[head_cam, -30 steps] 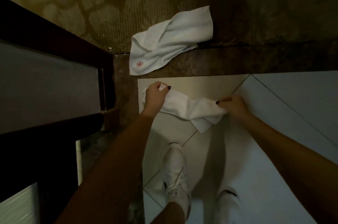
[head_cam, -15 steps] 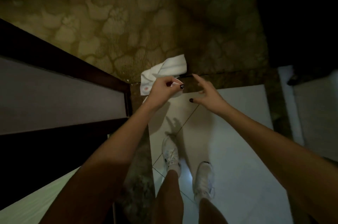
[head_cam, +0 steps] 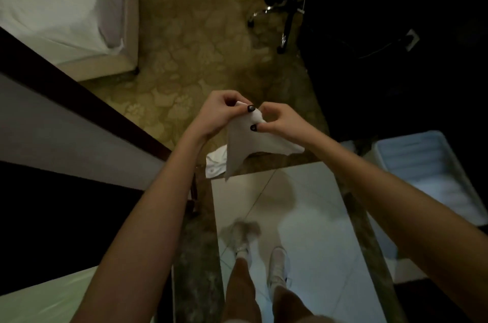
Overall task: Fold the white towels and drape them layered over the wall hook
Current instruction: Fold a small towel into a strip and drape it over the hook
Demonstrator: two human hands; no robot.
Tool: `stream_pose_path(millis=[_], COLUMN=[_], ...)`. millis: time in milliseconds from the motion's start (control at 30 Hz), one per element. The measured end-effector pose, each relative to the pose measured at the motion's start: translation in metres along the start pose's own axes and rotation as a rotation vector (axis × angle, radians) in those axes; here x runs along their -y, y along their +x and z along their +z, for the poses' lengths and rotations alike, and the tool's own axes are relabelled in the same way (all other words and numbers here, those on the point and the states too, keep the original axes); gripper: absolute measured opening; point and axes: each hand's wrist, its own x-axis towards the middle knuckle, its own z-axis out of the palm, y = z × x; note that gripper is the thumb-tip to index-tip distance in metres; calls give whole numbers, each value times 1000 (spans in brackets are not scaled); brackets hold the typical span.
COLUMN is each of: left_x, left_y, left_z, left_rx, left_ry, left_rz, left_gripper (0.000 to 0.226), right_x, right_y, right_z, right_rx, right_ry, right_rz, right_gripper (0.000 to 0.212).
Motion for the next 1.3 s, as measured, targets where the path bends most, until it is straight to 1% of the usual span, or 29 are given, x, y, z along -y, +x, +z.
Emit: stream_pose_path(millis=[100, 167, 267, 333, 400, 467, 533, 600, 667, 733, 767, 867, 967, 1033, 1067, 1133, 1167, 1233, 1300], left_x=[-41, -63, -96, -113, -124, -127, -125, -121, -117, -112, -110, -105, -106, -110, -113, -123, -128, -140, -152], left_y=[-32, -53, -78, -90, -103, -115, -123, -129, -135, -143, -147, -158, -173, -187, -194, -210, -219, -240, -265], left_z=[-3, 2, 16, 27, 37, 43, 46, 48, 54, 61, 66, 83, 109, 132, 144, 169, 180, 205, 230], left_rx=[-71, -112, -132, -178, -212, -237, -260, -272, -261, -225, -199, -114, -37, 19, 55, 151, 206, 332, 481], left_ry=[-35, -46, -52, -50, -24, -17, -43, -67, -80, -45, -34, -22, 14, 20, 5, -42, -61, -131, -190], left_rz=[43, 57, 115, 159, 200, 241, 241, 230, 246, 251, 255, 264, 289, 307, 315, 324, 332, 337, 345], left_gripper=[16, 17, 16, 14, 8, 6, 8, 15, 21, 21, 21, 15, 6, 4, 5, 6, 6, 10, 19], right_x=[41, 61, 81, 89, 92, 91, 87, 79, 69, 57, 52, 44, 46, 50, 53, 60, 64, 70, 77], right_y=[-38, -65, -109, -138, -168, -195, -221, -248, -277, -307, -322, -363, -402, -428, -441, -466, -478, -501, -524], right_z=[-19, -27, -32, -35, -39, -42, -43, -41, -35, -19, -10, 18, 38, 48, 53, 63, 68, 75, 80], right_rx=[-83, -132, -275, -376, -449, -493, -528, -560, -619, -712, -773, -963, -1106, -1203, -1260, -1407, -1482, -1590, -1618], right_ry=[-21, -89, -233, -274, -265, -239, -214, -184, -161, -143, -127, -54, -46, 4, 28, 120, 181, 307, 398], right_rz=[-18, -30, -37, -29, 18, 75, 154, 245, 339, 443, 489, 588, 634, 623, 610, 586, 553, 435, 365], right_gripper=[19, 20, 19, 24, 29, 28, 23, 19, 21, 29, 29, 20, 26, 30, 27, 8, 9, 29, 31])
